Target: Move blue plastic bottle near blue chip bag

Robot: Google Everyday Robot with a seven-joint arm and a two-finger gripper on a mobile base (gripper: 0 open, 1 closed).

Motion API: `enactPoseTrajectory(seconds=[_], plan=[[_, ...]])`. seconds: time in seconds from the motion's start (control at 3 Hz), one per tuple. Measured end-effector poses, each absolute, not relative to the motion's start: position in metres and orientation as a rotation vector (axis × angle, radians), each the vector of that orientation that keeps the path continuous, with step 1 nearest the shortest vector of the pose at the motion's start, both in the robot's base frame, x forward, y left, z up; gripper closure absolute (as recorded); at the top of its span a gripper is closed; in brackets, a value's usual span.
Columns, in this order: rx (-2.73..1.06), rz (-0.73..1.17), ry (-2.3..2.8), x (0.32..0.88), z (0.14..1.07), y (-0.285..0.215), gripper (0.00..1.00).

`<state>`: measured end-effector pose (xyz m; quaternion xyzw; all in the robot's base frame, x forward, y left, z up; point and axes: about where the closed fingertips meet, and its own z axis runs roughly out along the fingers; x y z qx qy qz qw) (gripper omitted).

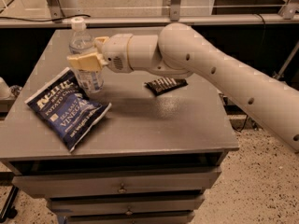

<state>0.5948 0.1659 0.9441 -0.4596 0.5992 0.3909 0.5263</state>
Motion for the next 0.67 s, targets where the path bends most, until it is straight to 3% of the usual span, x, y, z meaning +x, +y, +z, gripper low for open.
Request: enactPoseTrajectory(seconds=[0.33, 0.67], plan=[[-1.128, 0.925, 1.403, 0.5917, 0.9407, 0.1685, 0.13], [-1.153, 0.927, 1.376, 0.5902, 0.9362, 0.1724, 0.00]])
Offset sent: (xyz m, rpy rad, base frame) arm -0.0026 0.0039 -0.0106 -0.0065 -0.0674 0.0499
